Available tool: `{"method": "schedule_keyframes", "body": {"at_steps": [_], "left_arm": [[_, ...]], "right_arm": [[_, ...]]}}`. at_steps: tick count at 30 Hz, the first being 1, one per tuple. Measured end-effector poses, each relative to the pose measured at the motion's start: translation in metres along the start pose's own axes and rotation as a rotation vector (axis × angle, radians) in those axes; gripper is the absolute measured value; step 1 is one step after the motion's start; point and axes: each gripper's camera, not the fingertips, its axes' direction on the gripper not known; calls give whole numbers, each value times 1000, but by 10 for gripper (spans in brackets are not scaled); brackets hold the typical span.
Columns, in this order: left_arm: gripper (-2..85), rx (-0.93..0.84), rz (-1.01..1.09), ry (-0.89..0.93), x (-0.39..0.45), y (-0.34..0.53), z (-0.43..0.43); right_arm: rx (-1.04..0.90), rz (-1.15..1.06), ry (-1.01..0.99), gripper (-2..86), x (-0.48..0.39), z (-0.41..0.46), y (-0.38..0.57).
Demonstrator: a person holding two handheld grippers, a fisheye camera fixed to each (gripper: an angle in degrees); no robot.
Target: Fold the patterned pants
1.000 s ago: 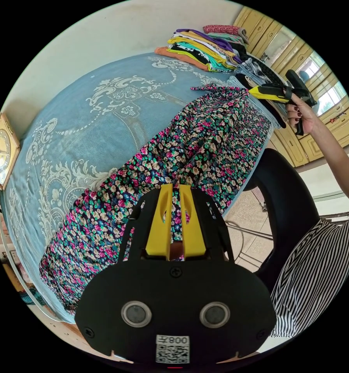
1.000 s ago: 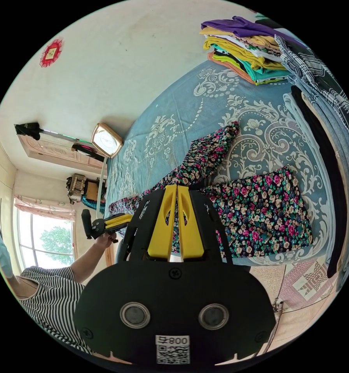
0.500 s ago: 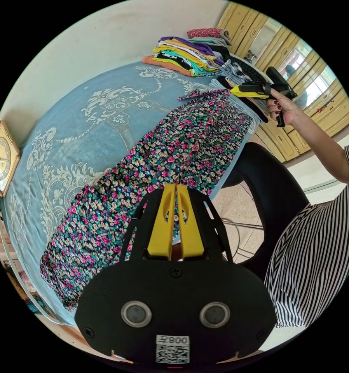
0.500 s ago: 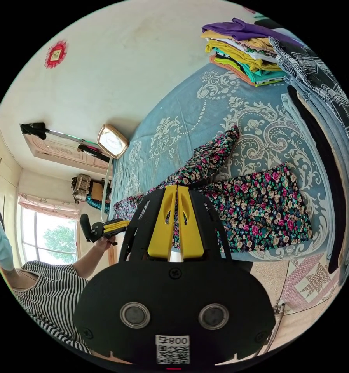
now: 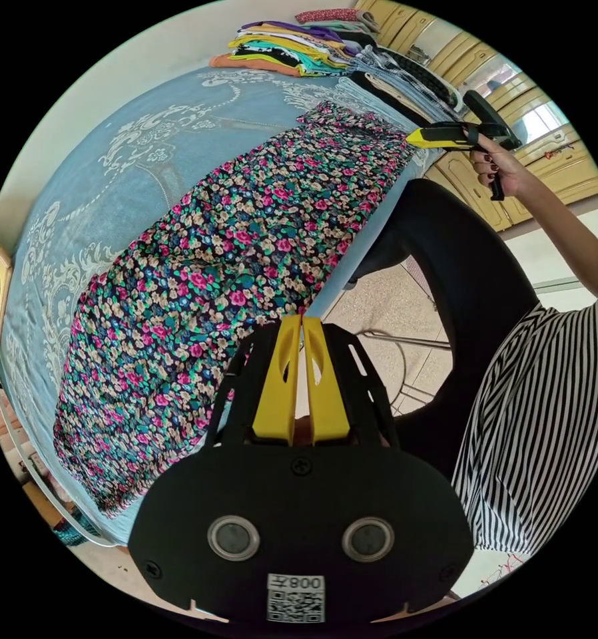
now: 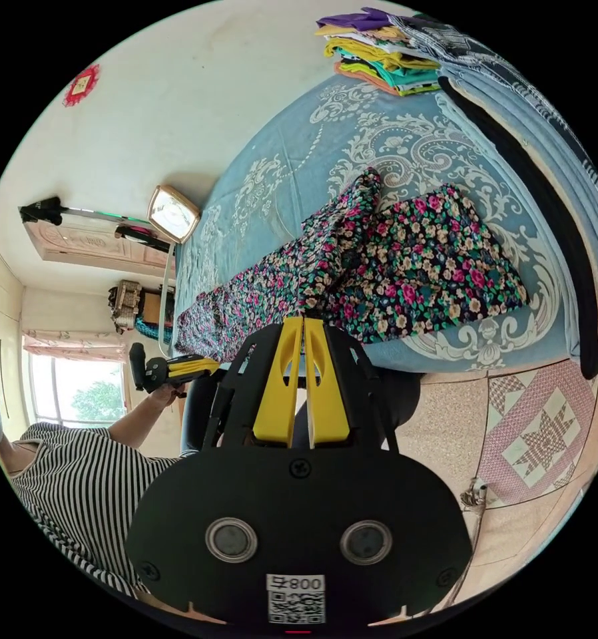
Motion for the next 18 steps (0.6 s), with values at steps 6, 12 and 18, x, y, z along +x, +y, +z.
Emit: {"method": "schedule_keyframes", "body": {"at_steps": [6,12,18], "left_arm": [[8,-16,-65,57,-12,-20,7],[18,145,-128,180,-25,-50,-13],[24,257,-100,299,-41,-130,-9]], "right_arm": [[-47,53,6,1,13,23,18],[27,82,78,8,7,15,37],[119,-291,390,38,-86,26,22]]}}
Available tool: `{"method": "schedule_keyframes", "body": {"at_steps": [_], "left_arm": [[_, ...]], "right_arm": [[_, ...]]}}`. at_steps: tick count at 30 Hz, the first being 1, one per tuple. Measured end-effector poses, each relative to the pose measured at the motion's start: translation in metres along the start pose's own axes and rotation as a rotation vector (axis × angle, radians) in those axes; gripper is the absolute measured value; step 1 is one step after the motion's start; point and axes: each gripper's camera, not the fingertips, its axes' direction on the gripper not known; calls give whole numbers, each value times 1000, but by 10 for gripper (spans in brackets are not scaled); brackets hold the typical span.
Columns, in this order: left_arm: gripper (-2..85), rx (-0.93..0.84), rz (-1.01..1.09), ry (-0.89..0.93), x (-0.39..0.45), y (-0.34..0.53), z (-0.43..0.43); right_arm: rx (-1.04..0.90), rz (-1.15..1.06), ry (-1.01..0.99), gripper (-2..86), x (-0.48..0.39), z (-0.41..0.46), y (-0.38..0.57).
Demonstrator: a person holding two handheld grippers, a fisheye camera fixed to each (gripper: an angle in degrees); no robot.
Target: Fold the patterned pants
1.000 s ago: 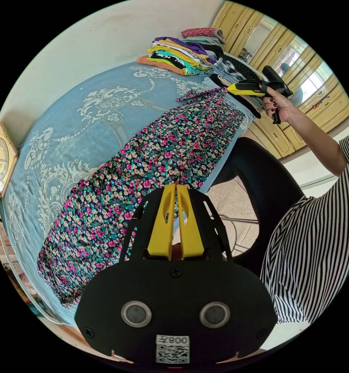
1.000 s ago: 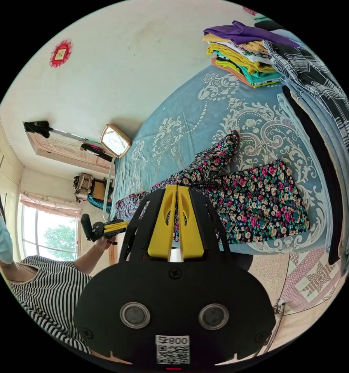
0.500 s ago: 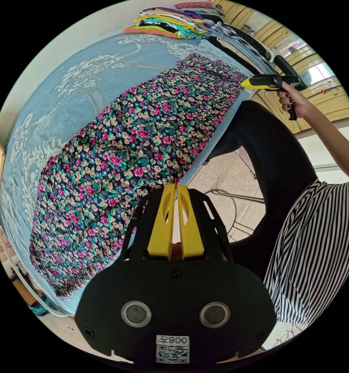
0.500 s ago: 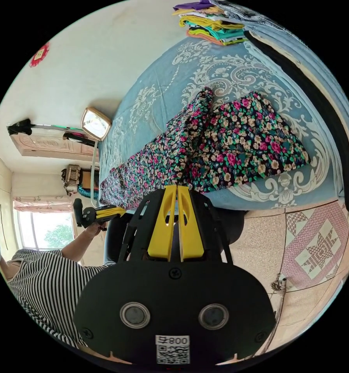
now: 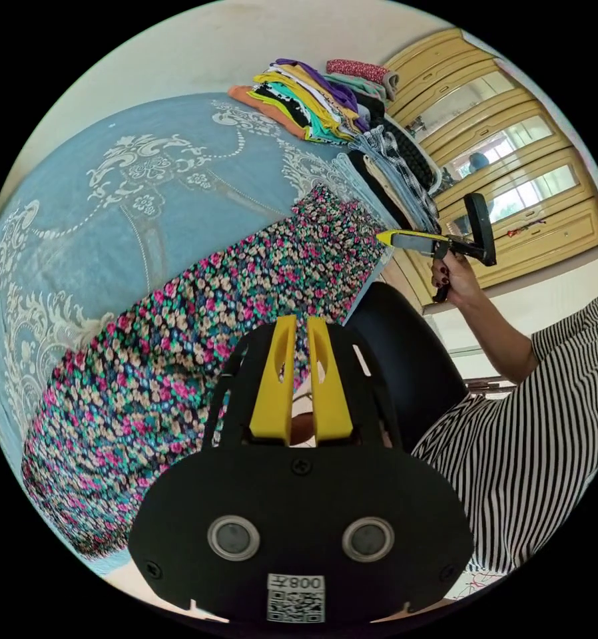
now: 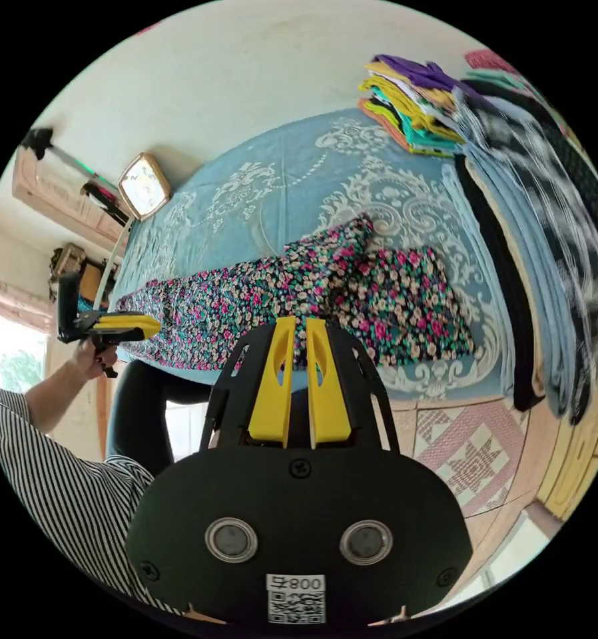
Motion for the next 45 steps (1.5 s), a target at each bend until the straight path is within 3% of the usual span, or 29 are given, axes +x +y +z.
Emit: {"method": "schedule_keyframes", "body": {"at_steps": [6,17,30,45], "left_arm": [[20,26,22,21,-5,-61,26],[5,-2,-4,36,-12,-102,70],[8,21,119,77,23,-196,120],[42,-136,372,5,120,-315,231]], "right_arm": [[-38,-211,227,60,-47,51,-38],[-62,-131,204,22,-15,65,-28],[199,208,-187,2,128,-40,34],[298,533,-213,1,276,-84,147]]}}
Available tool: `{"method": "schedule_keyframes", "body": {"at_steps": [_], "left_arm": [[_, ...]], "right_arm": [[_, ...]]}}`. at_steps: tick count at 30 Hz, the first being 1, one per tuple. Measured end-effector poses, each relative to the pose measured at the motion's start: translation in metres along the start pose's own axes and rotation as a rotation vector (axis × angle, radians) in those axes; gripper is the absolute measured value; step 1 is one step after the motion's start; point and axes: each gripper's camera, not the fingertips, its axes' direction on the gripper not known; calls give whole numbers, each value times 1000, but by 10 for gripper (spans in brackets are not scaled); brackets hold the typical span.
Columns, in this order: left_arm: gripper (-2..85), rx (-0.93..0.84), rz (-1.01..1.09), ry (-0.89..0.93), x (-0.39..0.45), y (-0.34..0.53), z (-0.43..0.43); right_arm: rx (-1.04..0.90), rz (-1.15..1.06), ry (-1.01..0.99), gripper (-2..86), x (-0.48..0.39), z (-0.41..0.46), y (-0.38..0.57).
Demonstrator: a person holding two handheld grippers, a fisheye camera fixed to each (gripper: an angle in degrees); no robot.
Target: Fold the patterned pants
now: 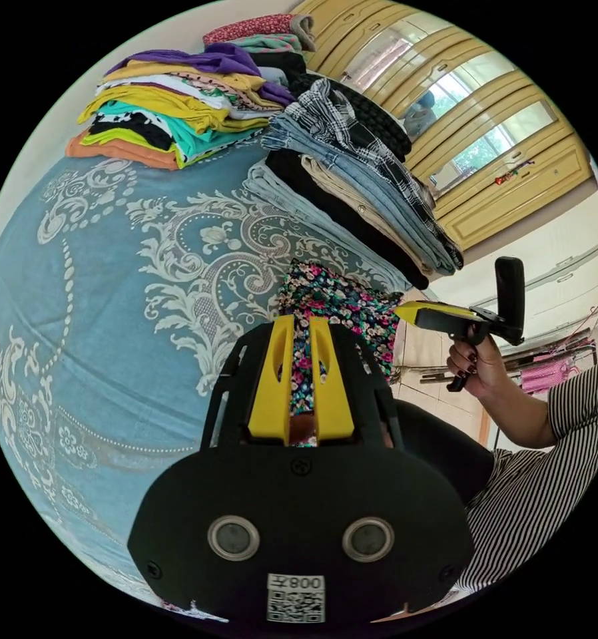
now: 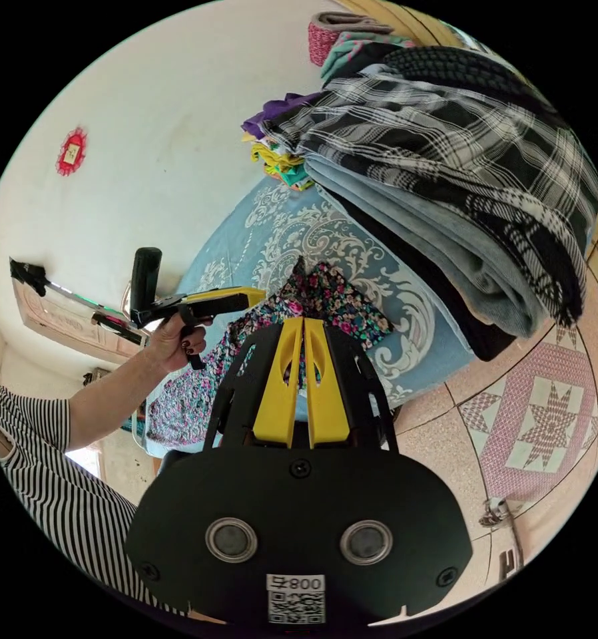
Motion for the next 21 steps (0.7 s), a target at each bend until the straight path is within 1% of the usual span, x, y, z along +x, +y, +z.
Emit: {"method": "schedule_keyframes", "body": {"at_steps": [4,8,13,16,21], "left_arm": [[37,-82,31,-138,12,-24,24],[23,-86,22,-118,14,-31,28],[14,16,33,-124,27,-27,6],[12,40,54,-119,36,-25,0],[11,-3,53,-115,40,-25,11]], "right_arm": [[8,43,-17,1,27,-4,-3],[1,59,-50,1,49,-2,-8],[11,53,-82,1,67,1,-13],[30,46,-91,1,76,1,-16],[55,57,-64,1,96,7,-20]]}}
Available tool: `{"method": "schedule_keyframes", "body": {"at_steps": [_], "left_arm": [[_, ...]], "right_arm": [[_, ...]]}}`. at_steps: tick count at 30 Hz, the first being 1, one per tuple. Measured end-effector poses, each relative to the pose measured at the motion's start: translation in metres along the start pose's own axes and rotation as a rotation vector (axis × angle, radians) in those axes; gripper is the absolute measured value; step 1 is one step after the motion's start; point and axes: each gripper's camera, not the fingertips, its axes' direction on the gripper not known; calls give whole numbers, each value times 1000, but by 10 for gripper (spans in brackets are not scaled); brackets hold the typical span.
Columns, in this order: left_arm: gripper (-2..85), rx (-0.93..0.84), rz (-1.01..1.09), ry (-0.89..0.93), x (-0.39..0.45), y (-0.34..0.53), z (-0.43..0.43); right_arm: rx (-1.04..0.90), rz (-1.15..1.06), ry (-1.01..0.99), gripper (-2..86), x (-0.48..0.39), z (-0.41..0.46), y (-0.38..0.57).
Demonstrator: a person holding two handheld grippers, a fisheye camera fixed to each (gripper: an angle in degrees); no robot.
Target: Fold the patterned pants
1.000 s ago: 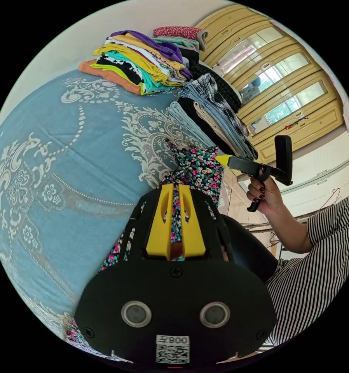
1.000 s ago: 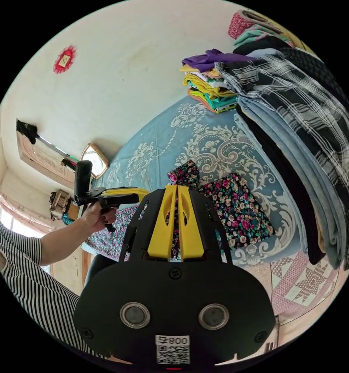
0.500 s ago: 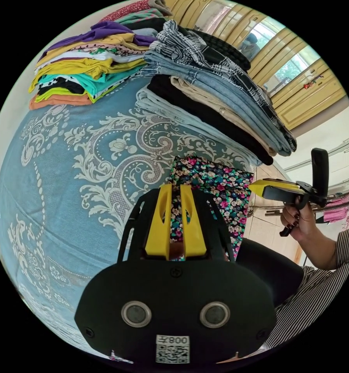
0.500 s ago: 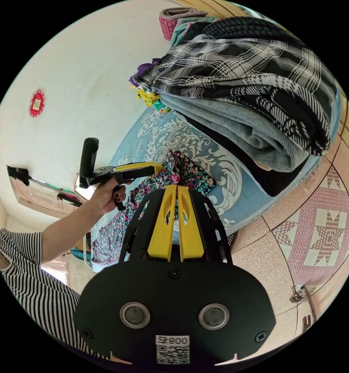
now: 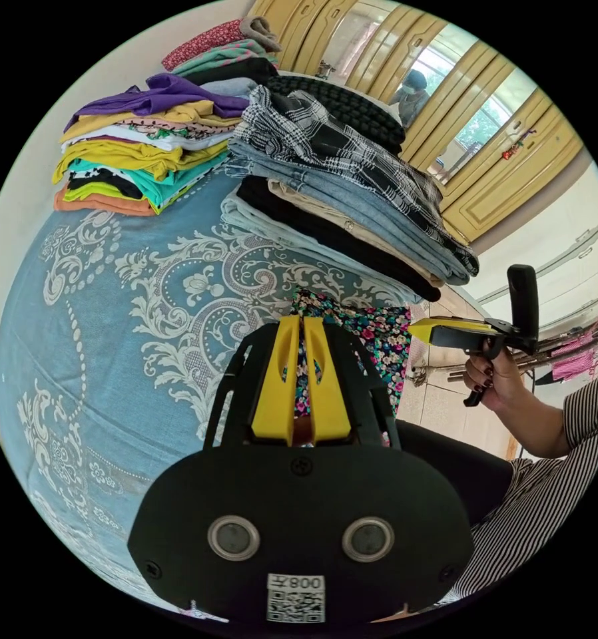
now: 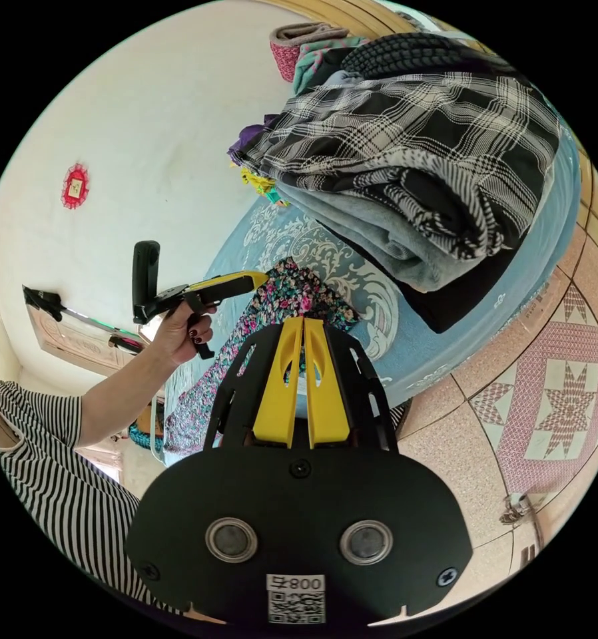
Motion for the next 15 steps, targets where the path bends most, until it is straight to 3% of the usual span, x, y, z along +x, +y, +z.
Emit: {"method": "schedule_keyframes", "body": {"at_steps": [9,15], "left_arm": [[20,-40,-27,14,-4,26,2],[50,93,-127,51,-12,73,-38]], "right_arm": [[-59,39,52,1,30,58,0],[-41,81,-19,1,43,96,3]]}}
